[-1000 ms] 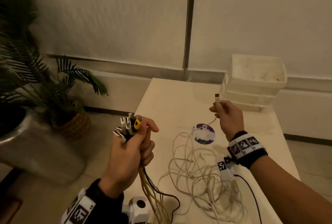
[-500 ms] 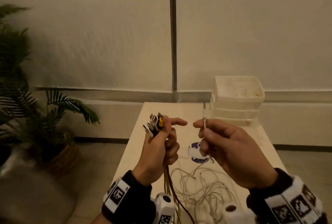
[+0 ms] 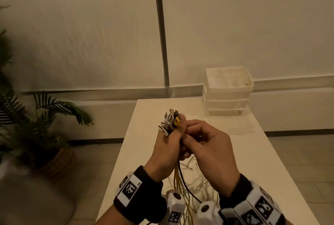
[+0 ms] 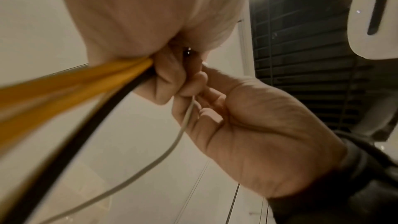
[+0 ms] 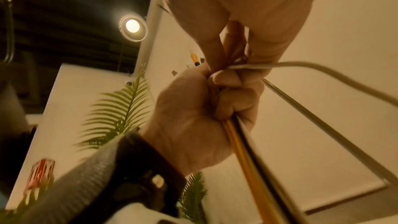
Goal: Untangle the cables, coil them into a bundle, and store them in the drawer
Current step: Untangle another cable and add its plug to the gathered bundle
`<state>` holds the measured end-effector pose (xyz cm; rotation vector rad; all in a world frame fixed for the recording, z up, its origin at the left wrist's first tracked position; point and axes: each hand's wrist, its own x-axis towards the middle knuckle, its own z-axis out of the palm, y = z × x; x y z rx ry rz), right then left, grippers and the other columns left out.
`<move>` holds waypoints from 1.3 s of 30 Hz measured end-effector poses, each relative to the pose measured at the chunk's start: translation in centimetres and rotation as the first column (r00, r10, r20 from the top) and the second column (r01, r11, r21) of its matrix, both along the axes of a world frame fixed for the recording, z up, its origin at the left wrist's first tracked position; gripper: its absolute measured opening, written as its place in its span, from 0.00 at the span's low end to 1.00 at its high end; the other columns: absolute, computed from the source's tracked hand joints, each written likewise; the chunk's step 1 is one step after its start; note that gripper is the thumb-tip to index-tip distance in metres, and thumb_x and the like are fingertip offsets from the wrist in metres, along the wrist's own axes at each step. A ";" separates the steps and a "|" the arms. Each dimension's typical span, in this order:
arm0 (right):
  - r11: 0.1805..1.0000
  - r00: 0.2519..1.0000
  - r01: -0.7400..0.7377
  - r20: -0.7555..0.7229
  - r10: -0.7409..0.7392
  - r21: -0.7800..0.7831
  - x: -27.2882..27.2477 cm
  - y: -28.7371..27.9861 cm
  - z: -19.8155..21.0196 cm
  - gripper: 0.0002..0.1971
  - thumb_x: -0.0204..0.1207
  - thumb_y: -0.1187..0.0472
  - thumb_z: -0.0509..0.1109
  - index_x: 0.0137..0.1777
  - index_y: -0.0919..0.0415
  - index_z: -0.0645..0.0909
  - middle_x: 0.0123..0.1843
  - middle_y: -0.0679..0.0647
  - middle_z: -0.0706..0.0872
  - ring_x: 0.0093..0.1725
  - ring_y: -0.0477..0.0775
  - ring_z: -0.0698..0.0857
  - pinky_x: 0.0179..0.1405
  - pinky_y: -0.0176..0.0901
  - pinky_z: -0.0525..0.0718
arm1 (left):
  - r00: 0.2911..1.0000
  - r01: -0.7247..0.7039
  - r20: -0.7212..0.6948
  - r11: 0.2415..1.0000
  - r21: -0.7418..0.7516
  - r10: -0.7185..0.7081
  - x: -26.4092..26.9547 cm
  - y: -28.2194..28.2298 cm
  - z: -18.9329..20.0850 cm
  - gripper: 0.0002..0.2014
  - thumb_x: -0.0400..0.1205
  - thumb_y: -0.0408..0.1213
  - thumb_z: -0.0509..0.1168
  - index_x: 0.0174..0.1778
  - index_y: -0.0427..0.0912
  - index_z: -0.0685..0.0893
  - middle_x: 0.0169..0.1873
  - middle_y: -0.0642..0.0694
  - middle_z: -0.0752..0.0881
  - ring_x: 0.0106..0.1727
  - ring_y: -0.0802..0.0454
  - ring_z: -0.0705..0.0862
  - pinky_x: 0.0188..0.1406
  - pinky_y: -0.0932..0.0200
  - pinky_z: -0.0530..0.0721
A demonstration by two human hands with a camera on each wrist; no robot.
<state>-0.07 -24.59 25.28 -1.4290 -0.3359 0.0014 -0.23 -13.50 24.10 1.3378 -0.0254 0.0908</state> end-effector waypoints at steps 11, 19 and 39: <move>0.803 0.948 -0.247 0.038 0.317 -0.542 3.1 -4.7 -6.1 0.11 0.82 0.60 0.66 0.39 0.52 0.86 0.27 0.46 0.81 0.29 0.41 0.79 0.33 0.34 0.77 | 0.960 -0.176 0.168 0.948 -0.263 0.225 0.2 8.3 4.8 0.29 0.86 0.62 0.45 0.25 0.47 0.68 0.24 0.51 0.66 0.20 0.57 0.65 0.16 0.65 0.68; 0.785 0.976 -0.082 0.112 0.189 -0.613 9.5 -5.2 -5.8 0.15 0.82 0.59 0.65 0.34 0.60 0.81 0.22 0.34 0.80 0.25 0.36 0.76 0.29 0.27 0.68 | 0.929 -0.287 0.306 0.927 0.243 0.207 -1.8 8.6 6.1 0.21 0.84 0.55 0.57 0.29 0.49 0.77 0.19 0.53 0.66 0.16 0.55 0.60 0.15 0.65 0.57; 0.867 0.866 -0.499 0.041 0.499 -0.013 8.5 -6.0 -1.7 0.09 0.74 0.60 0.68 0.47 0.60 0.89 0.34 0.57 0.78 0.32 0.51 0.72 0.34 0.44 0.71 | 0.909 -0.155 0.415 0.891 0.427 -0.041 2.0 -1.3 1.0 0.09 0.82 0.25 0.65 0.49 0.42 0.88 0.26 0.65 0.86 0.27 0.69 0.83 0.30 0.78 0.76</move>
